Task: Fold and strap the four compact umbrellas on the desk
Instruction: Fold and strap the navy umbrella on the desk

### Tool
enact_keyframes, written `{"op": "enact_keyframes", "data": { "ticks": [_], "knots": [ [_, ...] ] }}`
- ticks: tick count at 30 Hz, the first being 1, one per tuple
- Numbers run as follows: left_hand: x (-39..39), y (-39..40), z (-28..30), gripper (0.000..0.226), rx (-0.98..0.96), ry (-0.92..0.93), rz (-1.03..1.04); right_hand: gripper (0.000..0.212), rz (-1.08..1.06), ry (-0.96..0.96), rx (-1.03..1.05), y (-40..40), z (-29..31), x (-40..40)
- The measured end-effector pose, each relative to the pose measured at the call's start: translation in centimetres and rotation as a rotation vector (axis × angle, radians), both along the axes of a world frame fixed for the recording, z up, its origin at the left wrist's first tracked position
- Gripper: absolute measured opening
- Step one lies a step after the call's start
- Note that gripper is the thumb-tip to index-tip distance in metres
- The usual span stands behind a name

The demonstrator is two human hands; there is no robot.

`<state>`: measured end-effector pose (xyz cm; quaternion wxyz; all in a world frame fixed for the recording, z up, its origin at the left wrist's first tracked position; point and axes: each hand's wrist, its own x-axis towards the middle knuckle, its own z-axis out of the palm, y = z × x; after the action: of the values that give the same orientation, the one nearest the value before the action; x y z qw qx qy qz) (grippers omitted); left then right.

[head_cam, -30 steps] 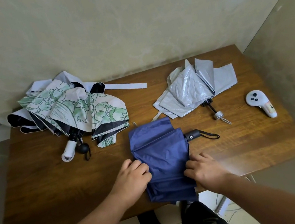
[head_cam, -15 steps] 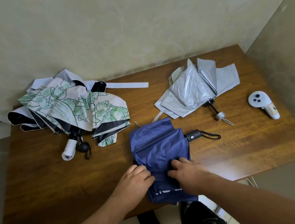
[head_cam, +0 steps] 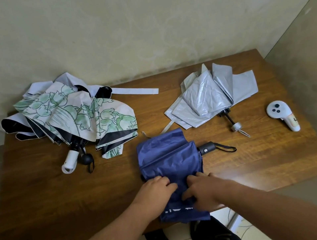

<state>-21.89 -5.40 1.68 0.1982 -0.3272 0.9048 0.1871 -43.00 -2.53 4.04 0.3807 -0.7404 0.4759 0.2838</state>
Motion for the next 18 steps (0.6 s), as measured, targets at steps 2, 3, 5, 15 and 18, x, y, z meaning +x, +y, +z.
{"op": "enact_keyframes", "data": {
  "ticks": [2,3,5,15,18],
  "knots": [
    [0.0,0.4,-0.6,0.048,0.091,-0.035,0.039,0.037,-0.122,-0.100,0.052,-2.2,1.3,0.0],
    [0.1,0.6,-0.9,0.048,0.115,-0.035,0.046,0.031,-0.259,-0.181,0.019,-3.5,1.8,-0.1],
    [0.6,0.9,-1.4,0.050,0.138,-0.033,0.039,0.022,-0.674,-0.356,-0.186,-6.1,2.8,-0.4],
    [2.6,-6.5,2.0,0.029,-0.051,0.409,0.929,0.065,-0.820,-0.032,-0.178,-14.4,0.1,-1.0],
    [1.8,-9.5,2.7,0.062,0.455,0.476,1.348,0.073,-0.950,-0.162,-0.111,-14.6,-0.1,-0.9]
  ]
}}
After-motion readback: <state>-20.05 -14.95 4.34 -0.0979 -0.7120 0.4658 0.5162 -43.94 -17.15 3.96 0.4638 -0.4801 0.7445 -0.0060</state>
